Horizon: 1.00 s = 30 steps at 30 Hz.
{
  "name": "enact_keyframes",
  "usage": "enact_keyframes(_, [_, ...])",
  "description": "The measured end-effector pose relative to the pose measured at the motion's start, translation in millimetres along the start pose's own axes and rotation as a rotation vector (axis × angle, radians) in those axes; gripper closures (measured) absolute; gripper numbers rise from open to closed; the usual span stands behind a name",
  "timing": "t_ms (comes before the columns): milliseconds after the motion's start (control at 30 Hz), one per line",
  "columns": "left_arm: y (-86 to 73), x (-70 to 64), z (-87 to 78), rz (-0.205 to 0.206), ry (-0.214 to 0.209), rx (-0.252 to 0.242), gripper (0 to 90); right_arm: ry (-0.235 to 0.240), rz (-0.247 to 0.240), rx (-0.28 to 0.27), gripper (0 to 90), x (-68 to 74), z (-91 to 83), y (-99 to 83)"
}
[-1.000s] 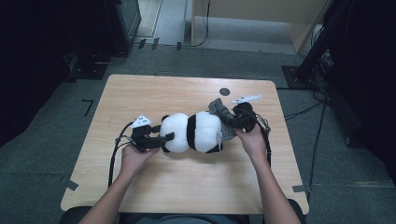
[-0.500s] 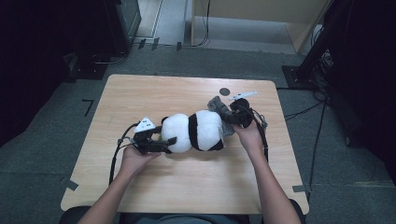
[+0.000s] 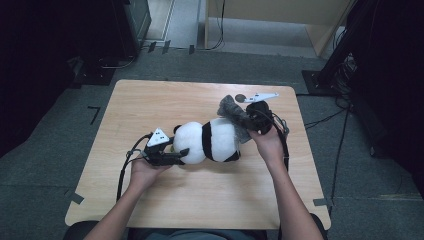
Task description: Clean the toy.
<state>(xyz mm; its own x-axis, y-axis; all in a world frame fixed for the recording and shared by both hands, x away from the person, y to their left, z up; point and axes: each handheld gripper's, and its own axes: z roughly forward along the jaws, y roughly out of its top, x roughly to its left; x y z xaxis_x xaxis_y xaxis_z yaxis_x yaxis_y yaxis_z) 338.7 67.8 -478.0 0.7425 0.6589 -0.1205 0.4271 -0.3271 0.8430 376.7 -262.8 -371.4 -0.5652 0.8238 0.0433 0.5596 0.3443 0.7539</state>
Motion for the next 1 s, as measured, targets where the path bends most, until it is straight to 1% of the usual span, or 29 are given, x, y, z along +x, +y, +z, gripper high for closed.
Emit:
enact_keyframes(33, [0.1,-0.2,0.0,-0.013,-0.003,-0.005,33.0,0.021,-0.013,-0.016,75.4,6.4,-3.9,4.1])
enact_keyframes(67, [0.1,0.1,-0.1,-0.013,-0.004,-0.004,33.4,0.038,-0.023,-0.025,75.4,13.5,-6.7,7.9])
enact_keyframes(133, [0.0,0.2,-0.3,-0.014,-0.005,-0.003,34.0,0.071,-0.057,-0.031,75.3,31.0,-7.9,14.3])
enact_keyframes(167, [0.0,0.2,-0.5,-0.014,-0.004,-0.002,34.2,0.082,-0.068,-0.029,75.3,37.2,-6.7,15.7])
enact_keyframes(200, [0.1,0.3,-0.6,-0.014,-0.004,-0.002,34.4,0.095,-0.09,-0.023,75.3,47.4,-3.2,17.1])
enact_keyframes(233, [0.1,0.4,-0.7,-0.014,-0.005,-0.002,34.5,0.104,-0.105,-0.017,75.3,53.2,-0.6,17.6])
enact_keyframes(333, [0.0,0.4,-0.6,-0.018,-0.005,-0.004,34.6,0.145,-0.137,0.0,75.3,77.4,13.0,17.4])
enact_keyframes(367, [0.1,0.4,-0.7,-0.018,-0.003,-0.004,34.7,0.158,-0.147,0.003,75.3,82.2,16.6,17.2])
enact_keyframes(500, [0.4,0.6,-1.2,-0.017,-0.003,-0.003,35.4,0.209,-0.164,0.027,75.3,106.7,37.5,14.1])
enact_keyframes(567, [0.7,0.9,-1.4,-0.022,-0.004,-0.003,35.7,0.228,-0.162,0.039,75.4,114.5,46.2,11.4])
enact_keyframes(667, [0.9,0.8,-1.3,-0.04,-0.004,-0.008,36.5,0.247,-0.155,0.061,75.3,124.3,59.9,5.0])
enact_keyframes(733, [0.7,1.0,-1.1,-0.038,0.0,-0.003,37.1,0.25,-0.159,0.071,75.4,126.3,68.0,-0.7])
enact_keyframes(767, [0.5,1.2,-1.1,-0.039,0.001,-0.002,37.2,0.25,-0.164,0.065,75.4,125.8,69.4,-2.6])
enact_keyframes(833, [0.8,0.7,-1.0,-0.039,0.002,-0.002,37.6,0.264,-0.157,0.05,75.4,122.3,69.7,-6.1])
enact_keyframes(933, [1.6,-1.1,0.0,-0.038,0.011,0.001,38.3,0.25,-0.177,0.056,75.3,119.1,65.5,-7.9])
enact_keyframes(1000, [1.8,-1.0,0.5,-0.042,0.012,0.0,39.0,0.23,-0.19,0.069,75.2,117.2,61.4,-8.6])
